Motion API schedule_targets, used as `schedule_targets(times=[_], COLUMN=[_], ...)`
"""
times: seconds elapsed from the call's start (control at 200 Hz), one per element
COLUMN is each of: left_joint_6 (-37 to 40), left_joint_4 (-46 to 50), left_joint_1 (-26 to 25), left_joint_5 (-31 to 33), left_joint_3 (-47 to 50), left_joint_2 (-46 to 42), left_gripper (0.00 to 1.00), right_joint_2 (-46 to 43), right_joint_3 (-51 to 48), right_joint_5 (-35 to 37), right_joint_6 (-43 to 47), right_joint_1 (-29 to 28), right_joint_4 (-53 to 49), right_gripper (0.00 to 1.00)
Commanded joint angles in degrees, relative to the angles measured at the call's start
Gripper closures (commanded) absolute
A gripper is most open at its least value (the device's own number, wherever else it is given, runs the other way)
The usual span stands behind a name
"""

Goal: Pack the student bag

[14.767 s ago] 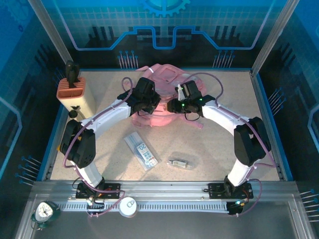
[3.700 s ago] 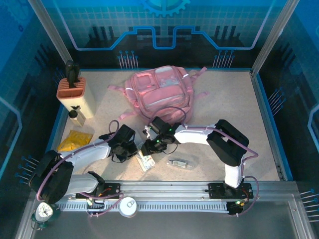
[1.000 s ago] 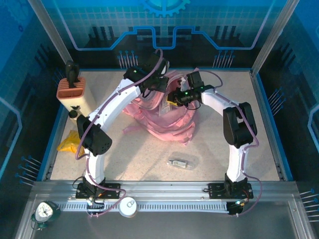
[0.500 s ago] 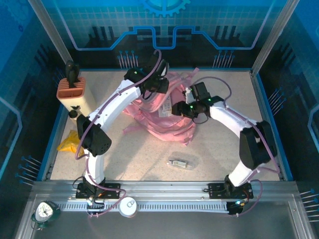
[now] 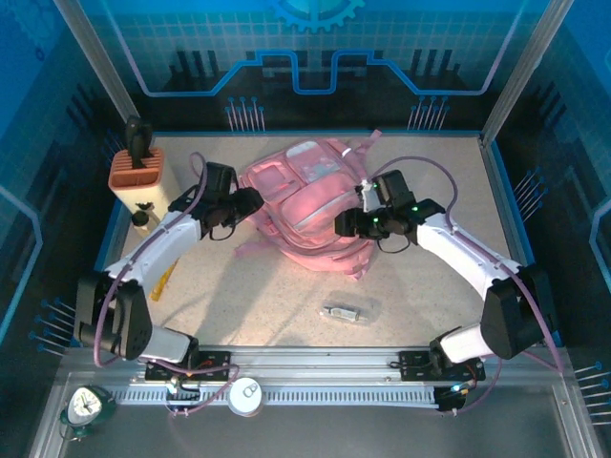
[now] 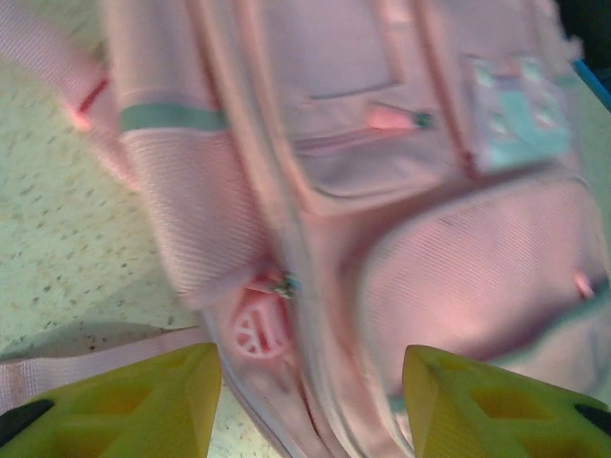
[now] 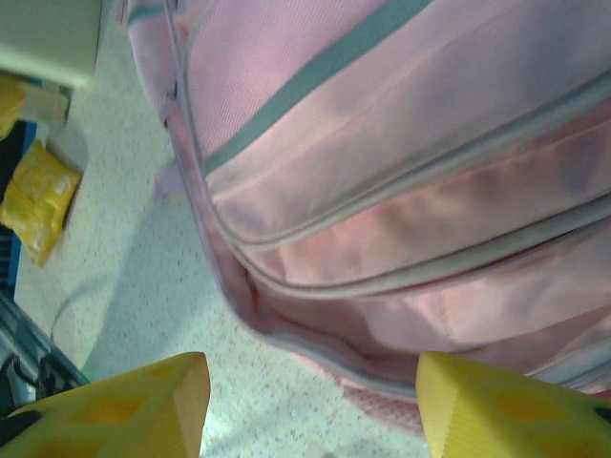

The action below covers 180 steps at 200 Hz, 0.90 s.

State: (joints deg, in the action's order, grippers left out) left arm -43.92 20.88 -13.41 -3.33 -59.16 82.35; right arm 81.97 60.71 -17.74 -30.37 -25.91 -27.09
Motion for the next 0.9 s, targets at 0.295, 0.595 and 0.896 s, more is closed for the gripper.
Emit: schedule_targets(times=[0.295,0.595,0.896], left_joint_6=[-9.9,-12.2,-12.5], left_joint_4=[-13.0,-16.4,-9.6], left_joint_1=[1.5,0.8,-1.0], left_joint_5=[-6.3,-6.6,-1.9], left_joint_3=[-5.9,-7.0,-6.8], left_joint_2=[17.4,21.2,20.7], left_gripper=[0.51,0.71,0.53], right_joint_2=[-0.1,5.0,9.3], right_joint_3=[-3.5,-3.1,-0.3], right_joint_5=[-1.3,-0.8,-0.2], right_joint_6=[-3.5,-4.4,-4.2], right_joint_1=[-3.2,-2.4,-0.3], right_joint_4=[2.5,8.6,10.2], right_gripper=[0.40,0.38,0.36])
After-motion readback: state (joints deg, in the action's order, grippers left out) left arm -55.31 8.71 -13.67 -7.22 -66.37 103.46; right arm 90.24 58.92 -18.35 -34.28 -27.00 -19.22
